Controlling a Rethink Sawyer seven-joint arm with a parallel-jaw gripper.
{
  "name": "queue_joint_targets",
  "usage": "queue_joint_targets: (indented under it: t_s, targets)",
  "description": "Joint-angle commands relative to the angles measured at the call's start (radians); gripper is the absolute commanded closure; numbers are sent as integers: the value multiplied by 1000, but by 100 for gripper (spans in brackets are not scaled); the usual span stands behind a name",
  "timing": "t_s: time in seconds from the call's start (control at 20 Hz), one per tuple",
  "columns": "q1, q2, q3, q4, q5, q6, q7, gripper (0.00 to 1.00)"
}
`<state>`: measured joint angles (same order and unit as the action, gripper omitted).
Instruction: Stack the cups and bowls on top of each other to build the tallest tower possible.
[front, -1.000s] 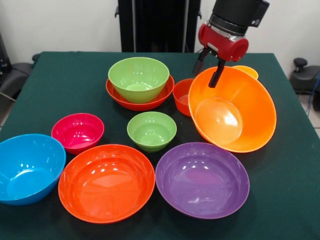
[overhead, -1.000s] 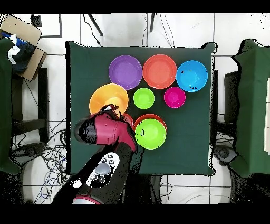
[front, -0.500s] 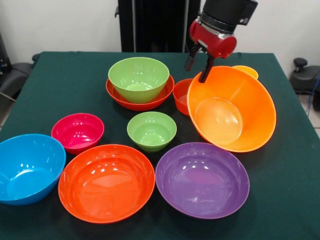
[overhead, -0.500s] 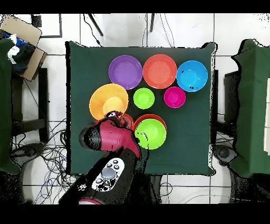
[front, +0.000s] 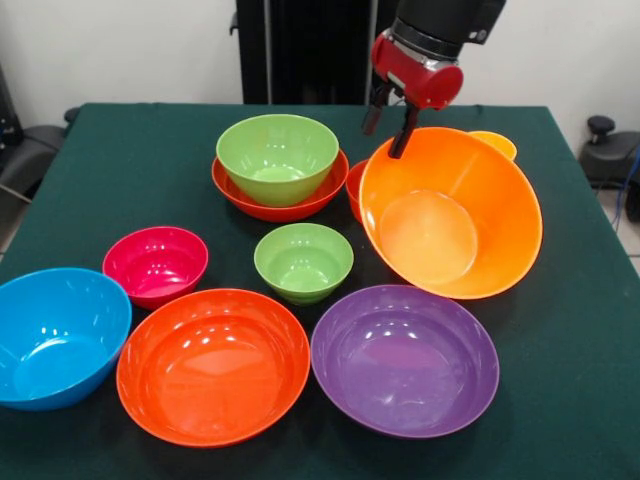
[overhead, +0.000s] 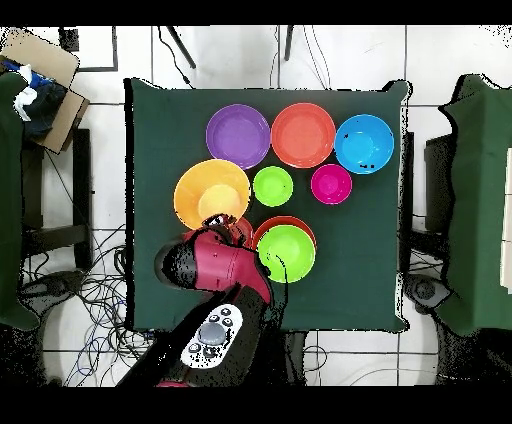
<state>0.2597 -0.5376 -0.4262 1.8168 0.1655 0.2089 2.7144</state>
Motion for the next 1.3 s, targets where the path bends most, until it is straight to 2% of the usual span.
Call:
queue_joint_targets:
  t_s: [0.05, 0.5, 0.85, 1.3]
  targets:
    - [-6, 58, 91, 31, -59, -54, 35, 0]
    - [-53, 22, 113, 52, -90, -46, -3, 0]
    - [-50, 1, 106, 53, -101, -20, 2, 0]
    - [-29, 54, 99, 21, -97, -45, 23, 0]
